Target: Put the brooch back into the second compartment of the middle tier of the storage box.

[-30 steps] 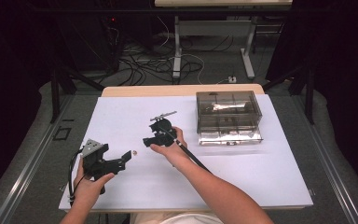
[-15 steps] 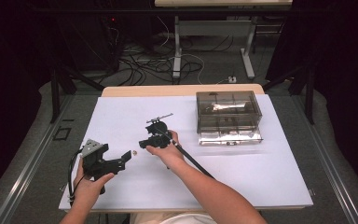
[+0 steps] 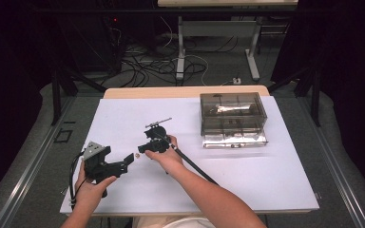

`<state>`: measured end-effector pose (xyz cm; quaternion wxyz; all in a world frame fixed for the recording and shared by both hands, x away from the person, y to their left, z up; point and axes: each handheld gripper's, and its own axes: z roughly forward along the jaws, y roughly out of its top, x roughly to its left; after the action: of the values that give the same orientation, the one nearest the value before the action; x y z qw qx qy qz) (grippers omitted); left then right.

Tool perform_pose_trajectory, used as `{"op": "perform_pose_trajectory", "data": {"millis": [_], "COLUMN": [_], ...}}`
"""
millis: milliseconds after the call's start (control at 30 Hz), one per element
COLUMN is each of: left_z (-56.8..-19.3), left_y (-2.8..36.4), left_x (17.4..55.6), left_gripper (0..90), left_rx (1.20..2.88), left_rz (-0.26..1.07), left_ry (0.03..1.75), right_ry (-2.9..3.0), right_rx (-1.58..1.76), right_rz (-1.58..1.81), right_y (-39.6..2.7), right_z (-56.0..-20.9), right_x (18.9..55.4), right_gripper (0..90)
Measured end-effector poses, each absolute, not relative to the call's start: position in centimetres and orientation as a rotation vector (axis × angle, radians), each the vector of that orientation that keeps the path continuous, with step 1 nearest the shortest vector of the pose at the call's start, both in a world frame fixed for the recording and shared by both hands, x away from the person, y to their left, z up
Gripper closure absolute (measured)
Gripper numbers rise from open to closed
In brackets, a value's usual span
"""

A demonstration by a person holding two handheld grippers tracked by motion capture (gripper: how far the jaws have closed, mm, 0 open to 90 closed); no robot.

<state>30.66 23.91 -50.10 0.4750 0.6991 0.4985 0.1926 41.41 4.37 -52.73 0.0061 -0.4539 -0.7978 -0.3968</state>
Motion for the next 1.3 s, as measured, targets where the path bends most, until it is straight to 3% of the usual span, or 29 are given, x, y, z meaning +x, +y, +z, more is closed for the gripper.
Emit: {"op": "perform_pose_trajectory", "data": {"millis": [1300], "left_z": [-50.2], "left_y": [24.0], "left_x": [30.6], "left_gripper": [0.4], "left_rx": [1.701], "left_rz": [0.469], "left_ry": [1.223], "right_ry": [-2.496], "right_rx": [-1.4], "right_rz": [-1.119], "right_y": [6.5], "right_z": [-54.5], "right_x": [41.6], "right_gripper": [78.3]}}
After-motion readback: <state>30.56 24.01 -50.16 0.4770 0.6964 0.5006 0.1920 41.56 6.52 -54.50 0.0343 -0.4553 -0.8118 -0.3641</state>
